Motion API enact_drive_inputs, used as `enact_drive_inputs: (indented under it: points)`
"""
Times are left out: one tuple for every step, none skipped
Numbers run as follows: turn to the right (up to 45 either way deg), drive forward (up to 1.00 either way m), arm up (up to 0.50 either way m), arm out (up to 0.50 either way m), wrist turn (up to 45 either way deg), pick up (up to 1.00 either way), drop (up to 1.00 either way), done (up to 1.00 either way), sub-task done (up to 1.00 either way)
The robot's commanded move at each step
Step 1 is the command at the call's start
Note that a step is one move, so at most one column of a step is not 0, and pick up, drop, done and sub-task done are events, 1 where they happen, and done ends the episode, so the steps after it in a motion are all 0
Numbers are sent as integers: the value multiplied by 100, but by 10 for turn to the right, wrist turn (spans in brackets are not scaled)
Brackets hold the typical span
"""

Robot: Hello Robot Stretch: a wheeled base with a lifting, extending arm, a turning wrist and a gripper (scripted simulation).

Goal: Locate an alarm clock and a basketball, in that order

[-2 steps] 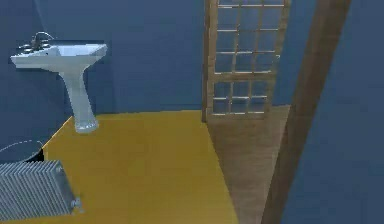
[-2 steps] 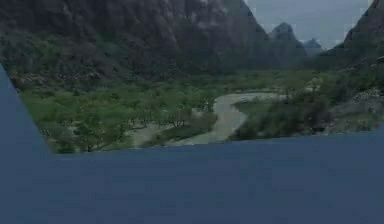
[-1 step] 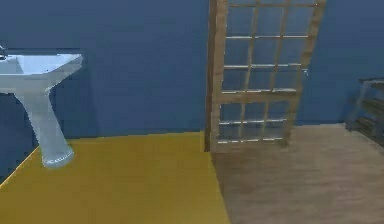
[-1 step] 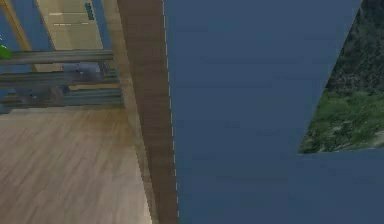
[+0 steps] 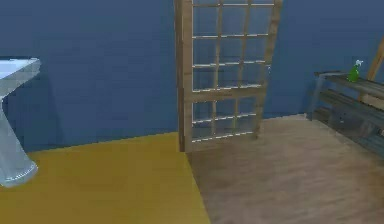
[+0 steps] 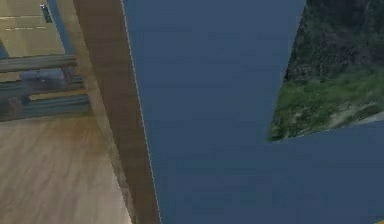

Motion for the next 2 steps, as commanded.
enact_drive_inputs:
  points:
    - [0,45,0,0,0,0,0,0,0]
    - [450,0,0,0,0,0,0,0,0]
